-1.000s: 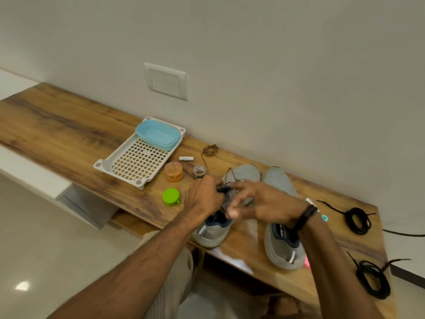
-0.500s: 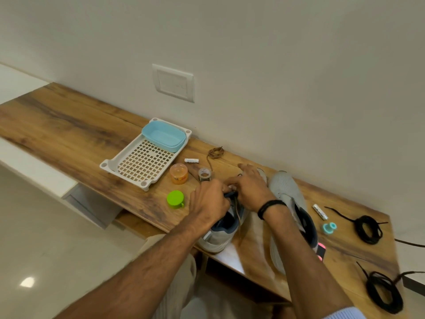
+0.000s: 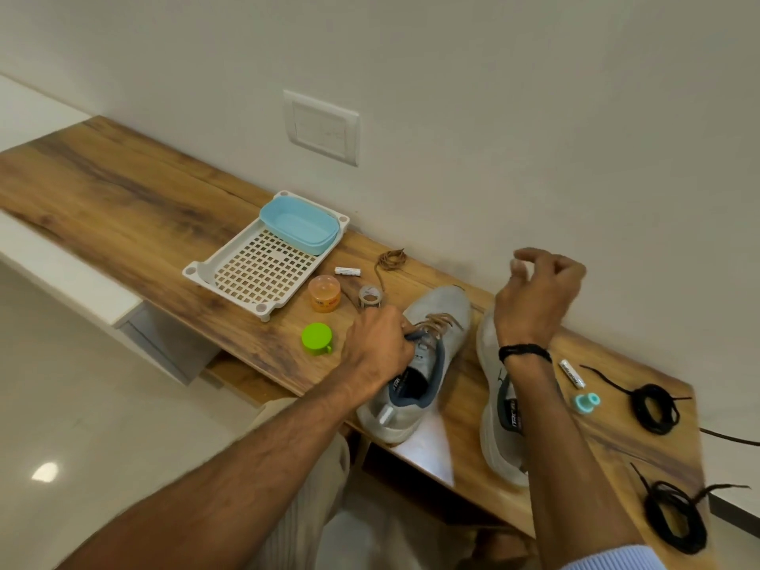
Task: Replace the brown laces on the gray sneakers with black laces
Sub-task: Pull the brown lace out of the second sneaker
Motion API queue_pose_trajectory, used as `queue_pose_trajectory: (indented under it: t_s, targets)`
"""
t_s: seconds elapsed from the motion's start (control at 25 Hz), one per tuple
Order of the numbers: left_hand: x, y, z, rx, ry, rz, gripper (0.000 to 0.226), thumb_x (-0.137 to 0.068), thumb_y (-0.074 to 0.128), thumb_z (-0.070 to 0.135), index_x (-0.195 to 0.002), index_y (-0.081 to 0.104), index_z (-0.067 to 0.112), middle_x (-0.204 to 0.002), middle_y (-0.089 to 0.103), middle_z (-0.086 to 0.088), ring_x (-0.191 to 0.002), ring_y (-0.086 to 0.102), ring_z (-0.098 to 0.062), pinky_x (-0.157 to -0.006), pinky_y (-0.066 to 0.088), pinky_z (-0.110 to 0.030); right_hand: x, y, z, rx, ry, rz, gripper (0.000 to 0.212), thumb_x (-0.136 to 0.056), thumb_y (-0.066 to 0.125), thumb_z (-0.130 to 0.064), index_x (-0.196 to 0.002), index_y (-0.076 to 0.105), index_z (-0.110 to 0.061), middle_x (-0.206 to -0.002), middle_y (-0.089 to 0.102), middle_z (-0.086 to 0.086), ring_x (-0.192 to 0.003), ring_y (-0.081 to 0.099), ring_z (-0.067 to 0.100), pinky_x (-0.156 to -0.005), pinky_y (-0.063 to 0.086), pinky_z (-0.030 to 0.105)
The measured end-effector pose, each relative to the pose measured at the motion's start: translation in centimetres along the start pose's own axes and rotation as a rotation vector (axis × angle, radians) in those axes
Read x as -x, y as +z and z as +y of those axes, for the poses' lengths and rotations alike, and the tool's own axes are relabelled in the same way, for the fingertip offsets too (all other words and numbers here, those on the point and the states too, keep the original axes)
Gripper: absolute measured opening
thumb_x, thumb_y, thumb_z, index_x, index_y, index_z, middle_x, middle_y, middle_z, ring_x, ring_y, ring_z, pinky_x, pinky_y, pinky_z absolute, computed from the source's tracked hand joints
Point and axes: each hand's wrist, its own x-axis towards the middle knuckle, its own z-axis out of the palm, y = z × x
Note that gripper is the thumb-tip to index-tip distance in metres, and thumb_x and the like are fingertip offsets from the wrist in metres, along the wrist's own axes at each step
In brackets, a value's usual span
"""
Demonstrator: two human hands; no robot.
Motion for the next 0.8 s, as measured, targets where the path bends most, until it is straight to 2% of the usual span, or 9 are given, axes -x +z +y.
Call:
queue_pose_trajectory:
  t_s: [0.04, 0.12, 0.24, 0.32, 0.44, 0.56, 0.64, 0.72, 0.8]
  targets:
    - [0.1, 0.0, 0.2, -0.026, 0.01, 0.004, 0.022, -0.087, 0.064, 0.026, -0.106, 0.077, 0.029, -0.088, 0.071, -0.01, -0.085, 0.066, -0.029, -0.06, 0.043, -0.029, 0.5, 0.4, 0.3, 0.104, -0.138, -0.22, 0.025, -0.092, 0.059, -0.002, -0.109, 0.067, -0.019, -0.119, 0.045, 0.004, -0.11, 0.046, 0.002, -0.085, 0.032, 0.001]
    - [0.0, 0.1, 0.2, -0.064, 0.003, 0.017, 0.02, -0.086, 0.065, 0.025, -0.101, 0.076, 0.021, -0.089, 0.07, -0.01, -0.086, 0.066, -0.029, -0.061, 0.043, -0.03, 1.8, 1.5, 0.7, 0.249, -0.302, -0.666, 0.033, -0.09, 0.064, -0.009, -0.114, 0.068, -0.032, -0.132, 0.045, 0.006, -0.126, 0.04, 0.02, -0.101, 0.025, 0.015]
    - [-0.1, 0.4, 0.0, -0.081, -0.03, 0.034, 0.011, -0.084, 0.066, 0.02, -0.089, 0.068, 0.011, -0.089, 0.068, -0.011, -0.086, 0.065, -0.03, -0.064, 0.045, -0.033, 3.0, 2.9, 1.8, 0.454, -0.382, -1.057, 0.024, -0.092, 0.064, -0.018, -0.109, 0.072, -0.032, -0.128, 0.055, 0.004, -0.128, 0.044, 0.024, -0.104, 0.033, 0.03]
    - [-0.2, 0.5, -0.1, -0.098, 0.013, 0.032, 0.014, -0.084, 0.064, 0.022, -0.095, 0.073, 0.018, -0.084, 0.067, -0.007, -0.082, 0.064, -0.028, -0.061, 0.043, -0.031, 2.7, 3.3, 2.3, 0.503, -0.387, -1.032, 0.009, -0.088, 0.068, -0.029, -0.095, 0.075, -0.028, -0.104, 0.062, -0.001, -0.111, 0.055, 0.025, -0.093, 0.043, 0.032]
    - [-0.3, 0.8, -0.4, -0.072, 0.049, 0.01, 0.023, -0.082, 0.062, 0.023, -0.099, 0.076, 0.027, -0.08, 0.068, -0.005, -0.078, 0.065, -0.028, -0.058, 0.044, -0.03, 2.2, 3.3, 3.2, 0.593, -0.33, -0.74, 0.016, -0.088, 0.067, -0.039, -0.091, 0.074, -0.025, -0.112, 0.056, -0.001, -0.114, 0.047, 0.025, -0.101, 0.038, 0.041]
    - [-0.7, 0.7, -0.3, -0.01, 0.048, 0.034, 0.026, -0.081, 0.063, 0.023, -0.102, 0.076, 0.029, -0.081, 0.069, -0.01, -0.078, 0.065, -0.031, -0.059, 0.046, -0.032, 3.9, 3.2, 2.0, 0.371, -0.113, -0.355, 0.017, -0.09, 0.066, -0.032, -0.093, 0.076, -0.018, -0.11, 0.048, -0.002, -0.106, 0.036, 0.015, -0.093, 0.031, 0.021]
    - [-0.6, 0.5, -0.2, -0.026, 0.042, 0.047, 0.023, -0.082, 0.063, 0.023, -0.101, 0.077, 0.026, -0.082, 0.069, -0.011, -0.08, 0.065, -0.033, -0.06, 0.047, -0.033, 4.5, 3.7, 1.7, 0.225, -0.044, -0.399, 0.019, -0.092, 0.065, -0.027, -0.096, 0.075, -0.012, -0.106, 0.047, -0.001, -0.101, 0.036, 0.012, -0.084, 0.03, 0.014]
    - [-0.4, 0.3, -0.4, -0.041, 0.016, 0.062, 0.018, -0.083, 0.063, 0.023, -0.096, 0.076, 0.022, -0.083, 0.068, -0.012, -0.082, 0.065, -0.033, -0.062, 0.049, -0.034, 3.8, 4.0, 2.1, 0.166, -0.112, -0.596, 0.017, -0.092, 0.065, -0.027, -0.091, 0.074, -0.014, -0.099, 0.057, 0.001, -0.096, 0.05, 0.014, -0.081, 0.038, 0.019]
    - [-0.4, 0.1, -0.7, -0.037, -0.001, 0.066, 0.016, -0.084, 0.065, 0.026, -0.097, 0.074, 0.023, -0.086, 0.069, -0.01, -0.085, 0.066, -0.032, -0.065, 0.053, -0.036, 2.9, 3.7, 2.1, 0.133, -0.14, -0.746, 0.019, -0.094, 0.063, -0.027, -0.078, 0.066, -0.017, -0.081, 0.062, -0.003, -0.078, 0.056, 0.012, -0.067, 0.041, 0.024]
